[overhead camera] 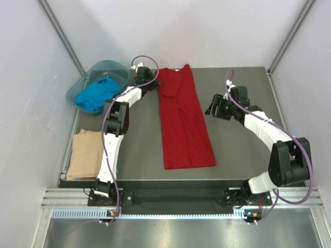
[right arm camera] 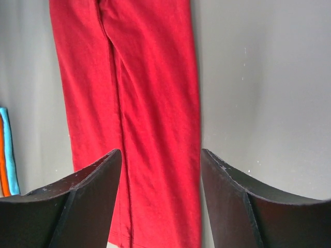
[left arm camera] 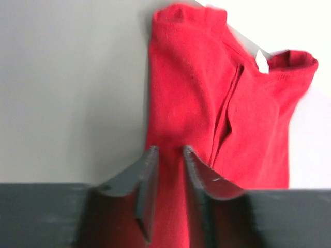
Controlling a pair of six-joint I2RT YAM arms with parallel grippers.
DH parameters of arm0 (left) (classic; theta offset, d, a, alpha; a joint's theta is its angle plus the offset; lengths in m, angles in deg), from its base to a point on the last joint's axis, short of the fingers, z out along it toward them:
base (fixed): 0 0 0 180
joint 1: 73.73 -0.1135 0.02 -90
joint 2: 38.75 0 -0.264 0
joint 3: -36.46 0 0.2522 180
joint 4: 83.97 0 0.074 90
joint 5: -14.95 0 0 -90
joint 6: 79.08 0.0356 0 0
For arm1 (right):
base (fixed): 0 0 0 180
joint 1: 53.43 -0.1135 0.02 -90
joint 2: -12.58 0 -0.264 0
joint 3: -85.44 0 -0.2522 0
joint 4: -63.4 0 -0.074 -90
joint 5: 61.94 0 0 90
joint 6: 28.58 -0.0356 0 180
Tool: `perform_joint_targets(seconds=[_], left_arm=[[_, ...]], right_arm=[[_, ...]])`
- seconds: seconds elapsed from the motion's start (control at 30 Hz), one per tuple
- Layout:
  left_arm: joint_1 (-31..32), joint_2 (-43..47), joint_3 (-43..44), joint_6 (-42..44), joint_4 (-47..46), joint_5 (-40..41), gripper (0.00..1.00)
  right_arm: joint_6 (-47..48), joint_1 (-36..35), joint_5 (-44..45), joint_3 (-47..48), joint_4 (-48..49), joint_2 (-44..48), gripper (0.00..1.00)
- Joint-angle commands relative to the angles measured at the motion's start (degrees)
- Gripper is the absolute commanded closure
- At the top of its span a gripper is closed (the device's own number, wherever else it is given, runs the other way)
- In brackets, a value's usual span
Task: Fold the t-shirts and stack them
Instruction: Fold the tshirt
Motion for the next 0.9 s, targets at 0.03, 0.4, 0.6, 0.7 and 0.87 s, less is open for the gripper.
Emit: perform_joint_targets(seconds=[0.03, 0.4, 0.6, 0.7, 0.87], left_arm=[[-0.2, 11.3, -13.1, -0.1, -2.4, -0.2, 0.59], [8.4, 36.9, -34.2, 5.0, 22.1, 10.2, 0.51], [19.5, 50.8, -54.8, 2.2, 22.8, 8.8, 0.51], [25.9, 55.9, -61.4, -0.5, 23.8, 8.3, 0.51], [33.8, 64.3, -69.9, -6.6, 21.1, 6.4, 0.5]], right_arm=[[0.4, -0.8, 1.4, -1.0, -0.3, 3.2, 0.38], [-8.4, -1.0, 5.7, -21.7, -9.3, 17.8, 0.44], [-10.6, -2.8, 1.9, -29.3, -8.2, 23.1, 0.5], [-10.0, -3.3, 2.5, -31.6, -9.5, 26.1, 0.51], [-11.6, -3.7, 0.0, -36.5, -6.9, 29.7, 0.52]])
